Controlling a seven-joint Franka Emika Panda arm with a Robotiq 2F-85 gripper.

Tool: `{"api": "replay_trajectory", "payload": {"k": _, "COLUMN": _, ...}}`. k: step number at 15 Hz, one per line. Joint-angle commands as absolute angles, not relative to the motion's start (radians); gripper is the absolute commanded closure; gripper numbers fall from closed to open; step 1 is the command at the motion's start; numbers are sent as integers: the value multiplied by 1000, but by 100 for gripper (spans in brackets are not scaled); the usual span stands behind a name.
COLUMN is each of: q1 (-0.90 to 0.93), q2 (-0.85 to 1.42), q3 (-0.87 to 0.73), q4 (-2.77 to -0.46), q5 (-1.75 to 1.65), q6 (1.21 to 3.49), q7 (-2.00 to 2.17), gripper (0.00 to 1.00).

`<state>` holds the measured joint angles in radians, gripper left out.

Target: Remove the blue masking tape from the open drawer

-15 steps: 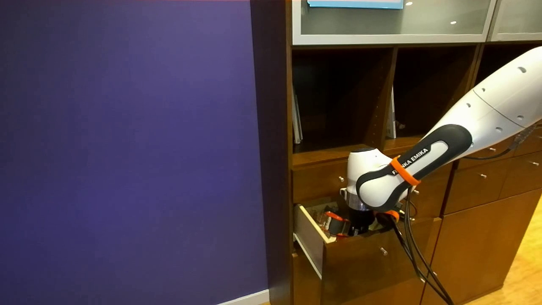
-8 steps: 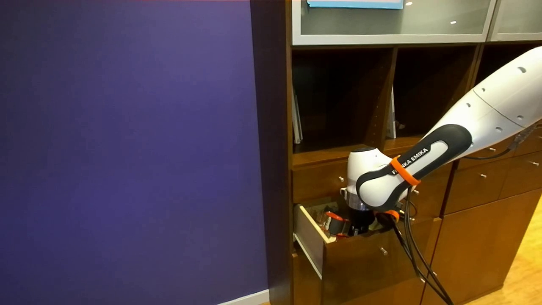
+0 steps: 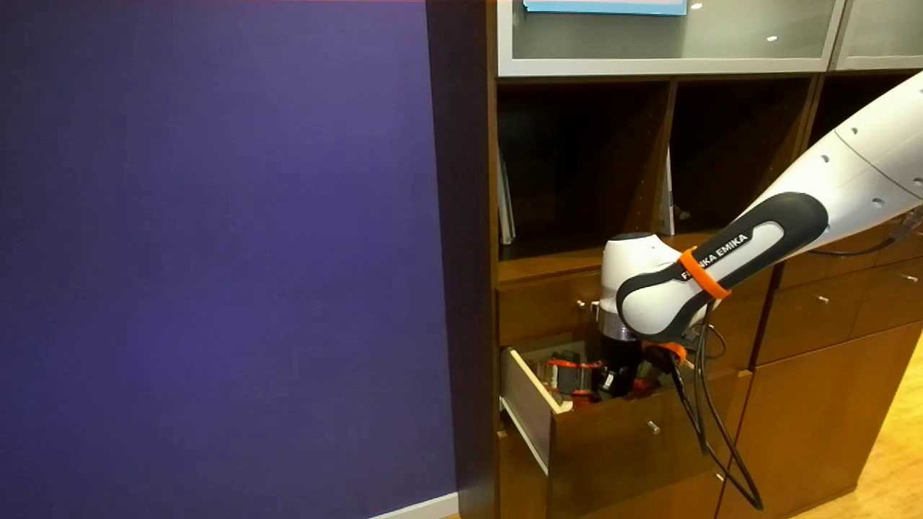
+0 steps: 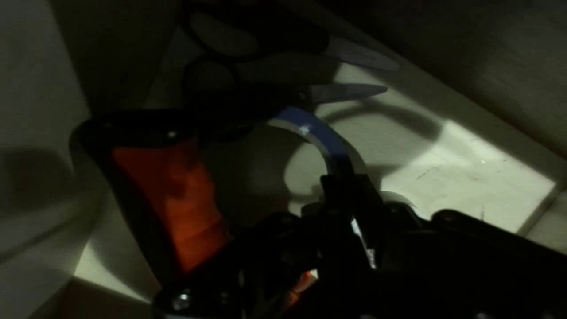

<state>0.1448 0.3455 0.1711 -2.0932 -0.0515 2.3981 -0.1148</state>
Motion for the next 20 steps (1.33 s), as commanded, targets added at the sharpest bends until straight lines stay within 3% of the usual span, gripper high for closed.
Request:
{"api": "replay_trajectory", "payload": {"k": 1, "q1": 141, "q2": 231, "q3": 162, "q4": -2165, "q5": -32, "q6": 2391, "q7": -76, "gripper": 97}}
{"api": "replay_trajectory", "payload": {"k": 12, "q1": 164, "q2": 49, "q3": 149, "q4": -2266, "q5": -141, "q6": 2453, "q7": 38, "gripper": 97}}
{"api": "replay_trajectory", "payload": {"k": 20, "q1": 163, "q2": 25, "q3": 170, "q4": -2263, "q5": -116, "q6": 2344, "q7": -63, "gripper": 97}}
